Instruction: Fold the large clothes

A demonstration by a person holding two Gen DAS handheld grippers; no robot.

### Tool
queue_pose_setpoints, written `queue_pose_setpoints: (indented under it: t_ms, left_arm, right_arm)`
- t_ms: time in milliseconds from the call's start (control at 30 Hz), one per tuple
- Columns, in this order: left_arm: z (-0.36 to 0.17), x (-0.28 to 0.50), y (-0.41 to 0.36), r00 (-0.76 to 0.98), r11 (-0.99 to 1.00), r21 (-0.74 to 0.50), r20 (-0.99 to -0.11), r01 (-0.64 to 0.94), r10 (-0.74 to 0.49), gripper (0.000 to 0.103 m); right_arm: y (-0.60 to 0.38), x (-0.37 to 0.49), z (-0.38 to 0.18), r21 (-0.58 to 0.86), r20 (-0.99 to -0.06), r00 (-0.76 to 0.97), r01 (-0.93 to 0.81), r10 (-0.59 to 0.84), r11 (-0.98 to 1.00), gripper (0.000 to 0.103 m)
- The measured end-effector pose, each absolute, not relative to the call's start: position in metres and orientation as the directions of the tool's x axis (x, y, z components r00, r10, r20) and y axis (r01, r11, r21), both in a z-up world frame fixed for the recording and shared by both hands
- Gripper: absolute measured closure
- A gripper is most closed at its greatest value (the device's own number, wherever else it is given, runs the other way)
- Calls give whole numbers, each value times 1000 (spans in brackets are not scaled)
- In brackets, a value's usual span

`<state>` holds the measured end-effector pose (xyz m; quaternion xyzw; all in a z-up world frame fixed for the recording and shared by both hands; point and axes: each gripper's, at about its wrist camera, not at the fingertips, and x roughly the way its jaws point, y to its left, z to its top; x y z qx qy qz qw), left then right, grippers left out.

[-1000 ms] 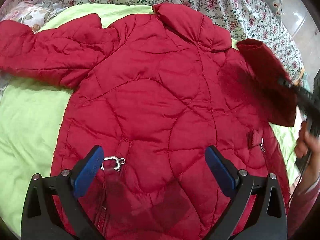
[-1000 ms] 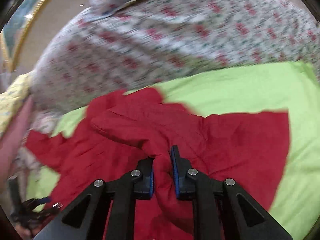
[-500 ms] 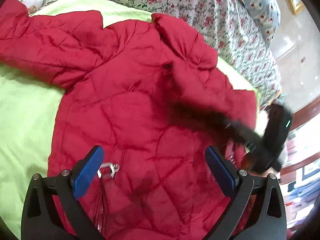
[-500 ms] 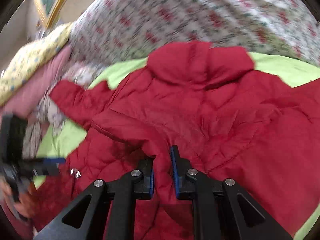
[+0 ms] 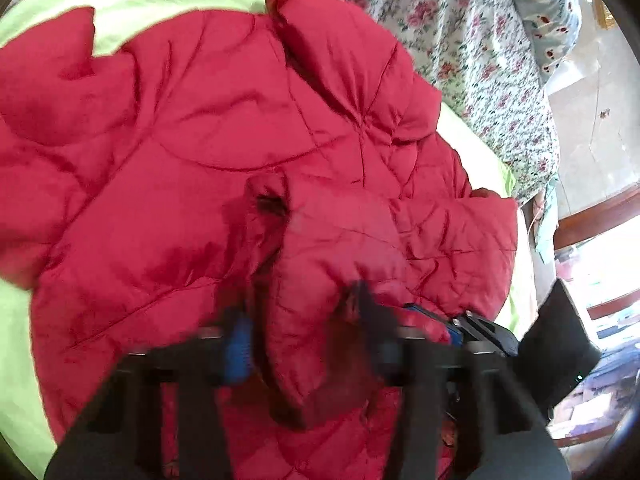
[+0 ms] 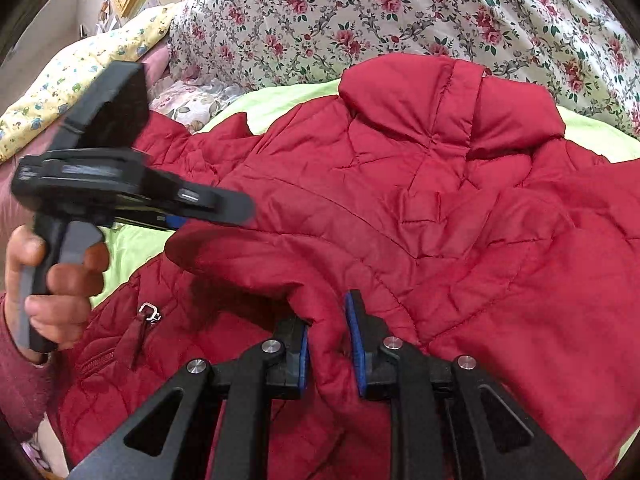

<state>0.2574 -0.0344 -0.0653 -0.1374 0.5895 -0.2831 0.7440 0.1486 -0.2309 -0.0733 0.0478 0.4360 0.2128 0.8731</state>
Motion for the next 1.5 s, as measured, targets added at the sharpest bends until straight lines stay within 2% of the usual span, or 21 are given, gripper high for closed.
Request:
queue_pose_setpoints:
  t_ms: [67,200,367,467,600,733,867,1000,1100,1300,1400,1500]
  left_arm:
    - [-65,258,-30,149,788,-560,-782,256,-605,81]
    - [-51,251,-20,213,802,-521,-782,293,-586,89]
    - [-27,237,-11,362,879,-324,-819,350,-446,89]
    - [-29,237,-2,379,891,-296,-824,345,-421,89]
    - [-38,238,2,404,907,-252,-832,336,-380,88]
    - [-38,229,-1,449,927,-162,-837,339,-311,77]
    - [-9,210,14,535,936,-173,-781,308,-321,78]
    - [13,201,13,537,895,-259,-727,363,-428,78]
    - [4,202,-12,491,879,-239,-754,413,-435,78]
    - [-57,224,-33,427,917,-134,-854,375,-299,78]
    - [-73,236,-14,397,919,-208,-854,336,-338,78]
    - [-79,241,-1,384,910,-270,-840,315,-383,83]
  right_arm:
    - [-233,147,-73,265,-747,527,-325,406,908,81]
    - [-246,135,-68,310,-741,517,-302,428,901,72]
    - [-276,118,-47,325,-709,577,-241,405,914,71]
    - [-302,117,-34,258,-696,659,-141,285,956,70]
    - [-329,130,-43,210,-725,670,-8,161,978,69]
    - [-345,141,-74,206,-790,601,80,118,975,72]
    - [-342,145,-91,202,-807,580,94,111,975,72]
    - [-340,143,-93,188,-809,580,96,99,977,71]
    - [-339,143,-95,174,-811,579,99,86,980,71]
    - [-337,146,-98,146,-813,578,91,67,985,69]
    - [-335,147,-98,135,-818,572,87,61,987,68]
    - [-334,148,-99,132,-820,569,84,61,988,66]
